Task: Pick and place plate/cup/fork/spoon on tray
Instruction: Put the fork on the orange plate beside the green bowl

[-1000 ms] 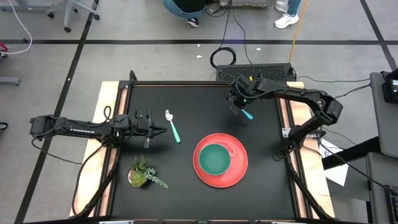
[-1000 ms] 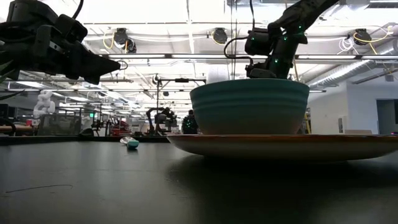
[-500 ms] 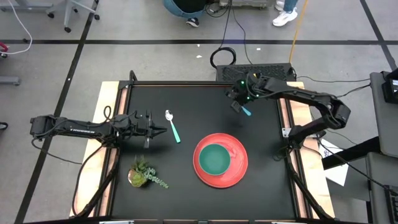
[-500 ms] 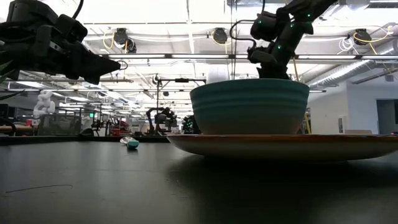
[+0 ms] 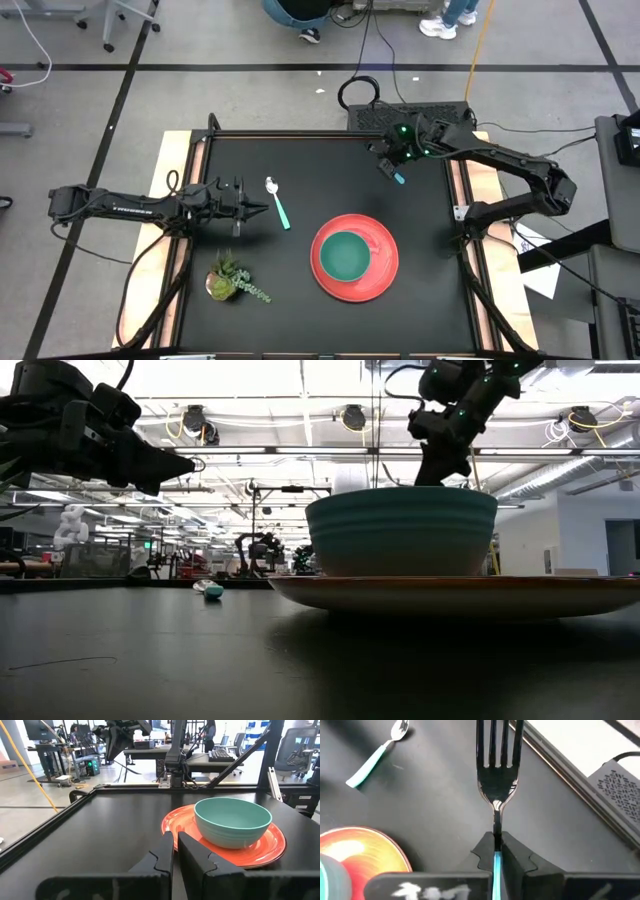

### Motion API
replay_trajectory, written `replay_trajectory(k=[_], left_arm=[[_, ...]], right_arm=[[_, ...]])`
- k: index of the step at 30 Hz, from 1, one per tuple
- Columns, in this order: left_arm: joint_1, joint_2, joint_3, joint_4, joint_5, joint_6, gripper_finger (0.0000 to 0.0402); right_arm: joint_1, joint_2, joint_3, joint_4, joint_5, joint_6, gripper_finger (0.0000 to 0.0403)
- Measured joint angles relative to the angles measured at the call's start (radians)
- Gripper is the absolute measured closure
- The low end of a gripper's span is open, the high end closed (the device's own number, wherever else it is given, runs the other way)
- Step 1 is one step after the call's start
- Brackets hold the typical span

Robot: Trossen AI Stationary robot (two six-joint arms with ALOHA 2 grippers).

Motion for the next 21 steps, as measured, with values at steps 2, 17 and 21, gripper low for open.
replay_trajectory(k=[2, 17, 21], left_arm=[[0.0, 0.0, 0.0, 0.0, 0.0, 0.0, 0.0371], [0.0, 0.0, 0.0, 0.0, 0.0, 0.0, 0.0371], [0.0, 0.0, 0.0, 0.0, -0.001, 0.0, 0.0371]], right_arm=[[0.001, -0.014, 0.0, -0.001, -0.003, -0.026, 0.0397], [0.02, -0.204, -0.312, 0.333, -0.194, -0.044, 0.04], [0.026, -0.248, -0.408, 0.466, -0.284, -0.012, 0.04]])
